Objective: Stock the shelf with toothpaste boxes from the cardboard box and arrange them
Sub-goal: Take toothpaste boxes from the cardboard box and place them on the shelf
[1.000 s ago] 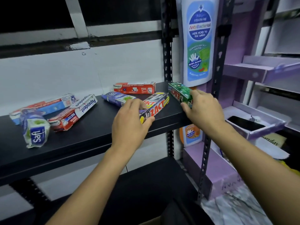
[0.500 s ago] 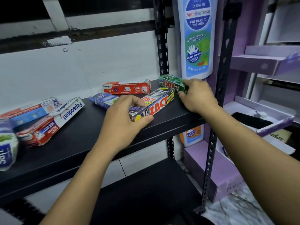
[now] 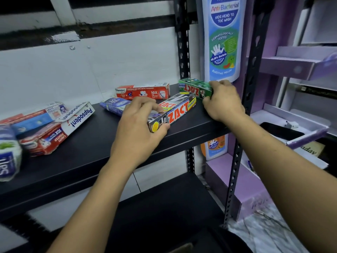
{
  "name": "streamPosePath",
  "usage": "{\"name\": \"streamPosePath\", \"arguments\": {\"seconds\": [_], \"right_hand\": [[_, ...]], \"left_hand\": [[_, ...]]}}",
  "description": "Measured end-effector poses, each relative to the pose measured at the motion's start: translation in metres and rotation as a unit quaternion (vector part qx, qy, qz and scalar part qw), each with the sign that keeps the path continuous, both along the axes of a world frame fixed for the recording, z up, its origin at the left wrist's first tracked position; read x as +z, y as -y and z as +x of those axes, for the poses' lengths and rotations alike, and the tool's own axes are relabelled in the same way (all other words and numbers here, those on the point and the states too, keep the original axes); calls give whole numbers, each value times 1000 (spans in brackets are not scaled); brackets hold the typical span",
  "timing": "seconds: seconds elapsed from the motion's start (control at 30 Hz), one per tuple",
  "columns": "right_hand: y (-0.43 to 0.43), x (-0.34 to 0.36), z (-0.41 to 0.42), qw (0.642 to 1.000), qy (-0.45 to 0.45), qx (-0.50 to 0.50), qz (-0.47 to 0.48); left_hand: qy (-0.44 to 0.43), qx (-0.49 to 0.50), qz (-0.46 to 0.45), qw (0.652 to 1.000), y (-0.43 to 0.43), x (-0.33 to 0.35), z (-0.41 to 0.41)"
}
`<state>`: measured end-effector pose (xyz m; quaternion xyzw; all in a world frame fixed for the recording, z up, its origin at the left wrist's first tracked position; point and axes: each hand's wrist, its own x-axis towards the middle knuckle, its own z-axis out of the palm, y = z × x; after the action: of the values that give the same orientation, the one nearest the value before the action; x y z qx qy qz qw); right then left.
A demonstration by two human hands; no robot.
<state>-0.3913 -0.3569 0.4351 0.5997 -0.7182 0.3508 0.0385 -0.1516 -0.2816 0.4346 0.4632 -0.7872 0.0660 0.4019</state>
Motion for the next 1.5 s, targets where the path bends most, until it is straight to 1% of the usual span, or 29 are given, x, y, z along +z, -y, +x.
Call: {"name": "streamPosePath", "arguments": {"seconds": [0.07,0.2,0.27,0.37,0.47,0.53,0.67,0.77,0.83,0.97,1.13,1.27,1.37,1.43,1.5], "right_hand": [[-7,0,0,999,24,14,-23],[-40,-12,5,992,50,51,-104],[-67,-24,13,986,45,69,-145],[-106,-44,32,974,21,83,-211],[-133,-65,56,969,4,106,-224],[-147,-81,74,969,2,133,-207],[-165,-121,103,973,-26,191,-126],[-173,-159,122,969,-58,234,-46],[-177,-187,133,962,-84,258,9],[-189,-242,150,940,-106,301,121],[-208,-303,156,892,-150,349,247],[-224,-344,156,852,-188,341,349],[-238,-380,153,813,-159,353,435],[-247,-401,150,788,-147,349,486],[-256,-420,146,765,-116,344,532]], "left_hand": [[6,1,-8,1000,-3,0,-1],[2,1,-47,999,-17,-3,1],[18,8,-79,997,-33,-9,5],[67,27,-116,991,-62,-25,11],[100,32,-126,986,-83,-43,23],[114,35,-105,987,-92,-56,33],[130,46,-3,990,-105,-93,59],[152,60,88,983,-113,-133,79],[164,66,140,974,-119,-163,92],[164,83,239,953,-136,-225,114],[168,94,359,913,-160,-301,133],[160,92,444,877,-182,-357,139],[154,97,497,848,-202,-394,141],[135,99,548,820,-217,-417,142],[116,106,603,783,-232,-437,145]]}}
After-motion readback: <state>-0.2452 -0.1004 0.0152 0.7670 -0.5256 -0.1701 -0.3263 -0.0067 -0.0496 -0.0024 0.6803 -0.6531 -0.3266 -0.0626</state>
